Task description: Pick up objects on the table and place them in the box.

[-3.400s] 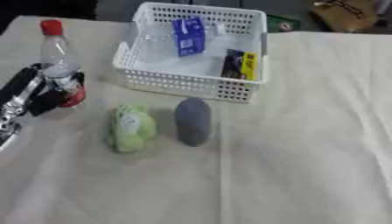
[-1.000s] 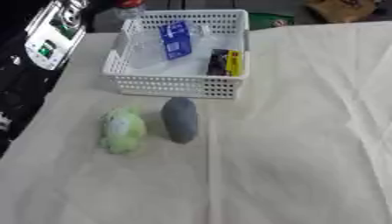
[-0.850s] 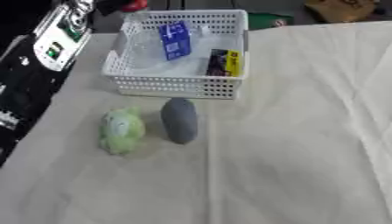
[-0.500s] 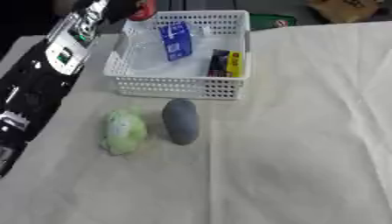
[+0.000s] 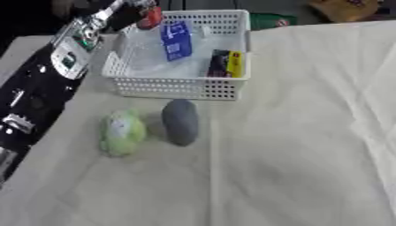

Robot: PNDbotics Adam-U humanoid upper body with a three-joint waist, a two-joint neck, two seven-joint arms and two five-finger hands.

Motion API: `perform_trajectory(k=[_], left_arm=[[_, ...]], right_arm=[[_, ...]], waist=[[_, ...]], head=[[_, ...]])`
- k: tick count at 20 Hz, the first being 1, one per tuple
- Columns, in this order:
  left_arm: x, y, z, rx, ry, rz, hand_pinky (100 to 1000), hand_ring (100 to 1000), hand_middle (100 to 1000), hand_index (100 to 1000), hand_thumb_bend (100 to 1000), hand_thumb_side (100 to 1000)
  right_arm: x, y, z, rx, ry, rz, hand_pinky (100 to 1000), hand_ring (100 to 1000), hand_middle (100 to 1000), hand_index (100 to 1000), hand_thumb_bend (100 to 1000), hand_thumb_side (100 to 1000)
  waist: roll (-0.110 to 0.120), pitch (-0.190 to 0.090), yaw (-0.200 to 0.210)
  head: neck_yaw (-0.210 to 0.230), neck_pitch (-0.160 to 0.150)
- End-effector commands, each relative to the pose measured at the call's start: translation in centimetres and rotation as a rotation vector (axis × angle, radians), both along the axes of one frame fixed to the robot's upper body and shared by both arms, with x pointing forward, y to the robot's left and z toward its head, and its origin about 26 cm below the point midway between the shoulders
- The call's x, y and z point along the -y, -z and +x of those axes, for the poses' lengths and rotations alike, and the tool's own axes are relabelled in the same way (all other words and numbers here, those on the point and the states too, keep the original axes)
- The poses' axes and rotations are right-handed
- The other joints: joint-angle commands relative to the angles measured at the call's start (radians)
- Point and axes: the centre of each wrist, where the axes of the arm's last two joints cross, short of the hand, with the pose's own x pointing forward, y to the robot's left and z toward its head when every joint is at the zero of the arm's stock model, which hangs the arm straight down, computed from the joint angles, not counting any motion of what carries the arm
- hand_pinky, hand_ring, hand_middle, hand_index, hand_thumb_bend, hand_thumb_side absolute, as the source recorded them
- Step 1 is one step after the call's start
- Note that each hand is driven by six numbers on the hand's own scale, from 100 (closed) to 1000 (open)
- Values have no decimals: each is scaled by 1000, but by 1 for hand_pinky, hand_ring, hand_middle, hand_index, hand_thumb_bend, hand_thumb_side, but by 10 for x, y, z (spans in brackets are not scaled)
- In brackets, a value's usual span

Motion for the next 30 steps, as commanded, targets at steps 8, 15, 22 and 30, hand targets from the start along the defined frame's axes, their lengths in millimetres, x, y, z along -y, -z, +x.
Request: perform_trajectory(k=[8, 15, 22, 30], left_arm=[[-2, -20, -3, 31, 2, 65, 1000, 1000, 1000, 1000, 447, 1000], [-3, -21, -2, 53, -23, 82, 1000, 1000, 1000, 1000, 491, 1000], [-4, -20, -1, 45, -39, 103, 1000, 1000, 1000, 1000, 574, 1000], [-5, -23, 0, -29, -50, 153, 1000, 1000, 1000, 1000, 868, 1000]], right_arm=[[2, -11, -4, 40, -6, -30, 903, 855, 750, 834, 100, 1000], [2, -12, -4, 42, -6, -29, 903, 855, 750, 833, 100, 1000], [2, -12, -5, 41, -4, -27, 903, 855, 749, 831, 100, 1000], [2, -12, -4, 43, -6, -26, 901, 854, 745, 827, 100, 1000]], waist=[[-7, -20, -4], [-7, -19, -4], [-8, -18, -10], [-7, -17, -11]], head=[[-4, -11], [-6, -12], [-6, -14], [-7, -15]])
